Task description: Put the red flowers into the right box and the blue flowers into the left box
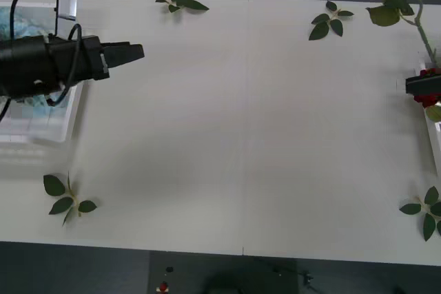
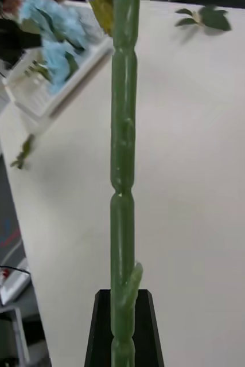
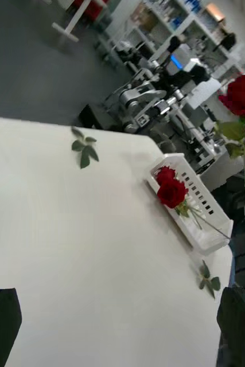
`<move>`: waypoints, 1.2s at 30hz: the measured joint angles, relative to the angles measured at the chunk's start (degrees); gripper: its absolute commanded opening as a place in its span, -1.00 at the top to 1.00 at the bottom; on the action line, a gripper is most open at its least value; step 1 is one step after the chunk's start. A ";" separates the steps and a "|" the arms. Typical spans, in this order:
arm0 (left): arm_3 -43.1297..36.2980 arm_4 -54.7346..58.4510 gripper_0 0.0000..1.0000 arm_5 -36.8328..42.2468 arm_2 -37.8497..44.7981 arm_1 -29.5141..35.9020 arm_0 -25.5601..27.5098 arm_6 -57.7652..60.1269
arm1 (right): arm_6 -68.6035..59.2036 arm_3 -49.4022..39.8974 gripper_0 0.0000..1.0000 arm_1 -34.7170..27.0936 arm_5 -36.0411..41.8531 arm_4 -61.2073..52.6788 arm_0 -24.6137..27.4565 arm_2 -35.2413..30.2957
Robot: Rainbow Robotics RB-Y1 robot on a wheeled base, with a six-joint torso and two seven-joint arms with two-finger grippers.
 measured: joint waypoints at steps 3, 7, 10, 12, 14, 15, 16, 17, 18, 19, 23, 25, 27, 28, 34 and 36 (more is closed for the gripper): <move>0.00 -1.57 -1.00 3.77 0.17 5.22 -0.01 -1.23 | -2.70 2.05 1.00 -4.18 -0.17 2.26 0.22 0.00; -0.01 0.07 -1.00 5.60 -3.24 11.96 -0.01 -1.24 | -11.01 2.55 1.00 -8.66 -5.89 4.92 3.46 0.00; -0.02 6.04 -1.00 3.78 -8.19 16.11 -0.01 -3.89 | -13.84 2.22 1.00 -11.66 -10.24 7.49 7.67 -0.02; -0.22 11.00 -1.00 0.19 -12.74 18.75 -0.01 -9.64 | -14.94 1.99 1.00 -13.19 -12.82 9.92 10.44 -0.02; -1.00 16.66 -1.00 -4.27 -17.97 21.36 -0.02 -15.99 | -17.83 1.94 1.00 -14.08 -14.98 12.50 12.68 -0.02; -1.73 18.96 -1.00 -6.16 -20.68 22.64 -0.04 -18.16 | -19.92 1.94 1.00 -14.28 -16.00 13.67 13.67 -0.02; -2.67 20.41 -1.00 -7.94 -23.16 23.77 -0.04 -19.68 | -22.59 1.94 1.00 -14.34 -17.04 14.53 14.51 -0.02; -3.68 21.15 -1.00 -9.41 -25.10 24.60 -0.04 -20.67 | -24.87 1.94 1.00 -14.34 -17.84 15.02 15.20 -0.02; -4.79 21.64 -1.00 -10.55 -26.69 25.26 -0.04 -21.34 | -26.78 1.96 1.00 -14.34 -18.49 15.24 15.89 -0.02; -5.81 22.08 -1.00 -11.47 -27.74 25.64 -0.04 -21.82 | -28.29 1.97 1.00 -14.34 -19.11 15.28 16.49 -0.02; -9.98 24.62 -1.00 -14.09 -28.54 25.73 -0.04 -24.97 | -30.93 2.03 1.00 -14.33 -23.16 15.32 18.78 -0.02; -12.09 25.77 -1.00 -15.42 -28.54 25.73 -0.04 -24.97 | -33.64 2.03 1.00 -14.33 -24.43 16.62 19.52 -0.02; -14.35 26.24 -1.00 -17.07 -28.54 25.73 -0.04 -24.97 | -37.15 2.03 1.00 -14.33 -25.26 19.39 19.66 -0.02; -15.33 26.25 -1.00 -17.77 -28.54 25.73 -0.04 -24.97 | -38.80 2.03 1.00 -14.33 -25.77 20.41 19.66 -0.02; -21.92 26.25 -1.00 -23.12 -28.95 25.73 -0.04 -24.97 | -43.48 2.07 1.00 -14.33 -28.83 26.25 19.66 -0.02; -23.56 26.25 -1.00 -24.70 -29.91 25.73 -0.04 -24.97 | -45.56 2.09 1.00 -14.33 -29.44 27.65 19.66 -0.02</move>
